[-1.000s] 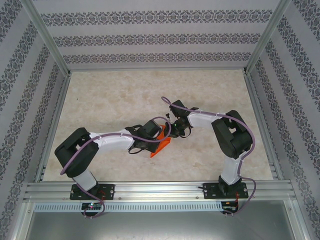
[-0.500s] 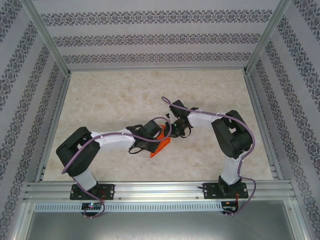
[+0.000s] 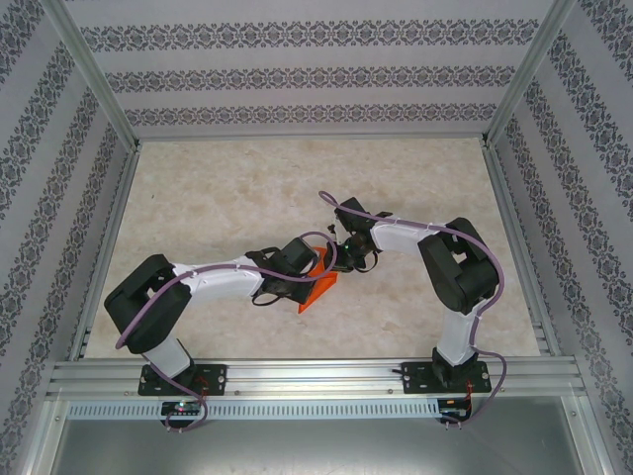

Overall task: Fold a paper plane with a square sheet of paper (pick it up from the middle)
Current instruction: Third fold the triangle at the center of the table.

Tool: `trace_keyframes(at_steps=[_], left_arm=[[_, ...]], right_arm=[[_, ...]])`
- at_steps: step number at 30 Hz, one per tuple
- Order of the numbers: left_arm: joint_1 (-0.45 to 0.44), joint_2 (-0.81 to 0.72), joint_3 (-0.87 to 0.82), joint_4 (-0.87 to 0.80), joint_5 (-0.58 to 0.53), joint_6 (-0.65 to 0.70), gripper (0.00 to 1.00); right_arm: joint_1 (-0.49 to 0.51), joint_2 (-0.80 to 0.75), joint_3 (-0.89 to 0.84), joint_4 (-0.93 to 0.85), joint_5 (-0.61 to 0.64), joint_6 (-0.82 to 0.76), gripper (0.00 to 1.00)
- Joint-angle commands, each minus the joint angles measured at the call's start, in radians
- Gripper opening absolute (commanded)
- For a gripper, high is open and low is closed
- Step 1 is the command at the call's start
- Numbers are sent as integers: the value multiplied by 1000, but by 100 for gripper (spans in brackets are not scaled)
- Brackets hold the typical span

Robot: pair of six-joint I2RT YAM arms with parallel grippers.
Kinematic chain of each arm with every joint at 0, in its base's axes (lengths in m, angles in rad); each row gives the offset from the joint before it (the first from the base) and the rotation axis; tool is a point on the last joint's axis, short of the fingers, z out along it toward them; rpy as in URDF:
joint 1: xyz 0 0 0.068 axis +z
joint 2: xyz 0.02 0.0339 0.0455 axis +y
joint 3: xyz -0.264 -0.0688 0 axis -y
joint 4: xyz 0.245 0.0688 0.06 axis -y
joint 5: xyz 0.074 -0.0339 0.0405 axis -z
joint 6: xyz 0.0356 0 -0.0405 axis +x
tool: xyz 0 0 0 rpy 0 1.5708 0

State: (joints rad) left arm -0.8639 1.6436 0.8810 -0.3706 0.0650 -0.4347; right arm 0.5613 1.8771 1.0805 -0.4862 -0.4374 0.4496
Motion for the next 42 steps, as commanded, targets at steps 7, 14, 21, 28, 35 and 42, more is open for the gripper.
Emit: trace_keyframes(at_steps=[7,14,21,28,35,42], left_arm=[[12,22,17,-5,-29,9,3],[13,49,19,-5,-37,12,3],[13,53,25,5,-34,28,3],[12,16,8,18,-29,36,4],[12,-9,-2,25,-29,44,5],[12,-5,-11,26,-40,40,5]], right_arm=[[8,36,4,-48,54,-11,10],[9,34,4,-49,54,-9,10],[9,34,3,-51,55,-9,10],[8,36,0,-50,58,-7,10],[8,36,-2,-44,61,-1,10],[8,33,0,-46,59,0,11]])
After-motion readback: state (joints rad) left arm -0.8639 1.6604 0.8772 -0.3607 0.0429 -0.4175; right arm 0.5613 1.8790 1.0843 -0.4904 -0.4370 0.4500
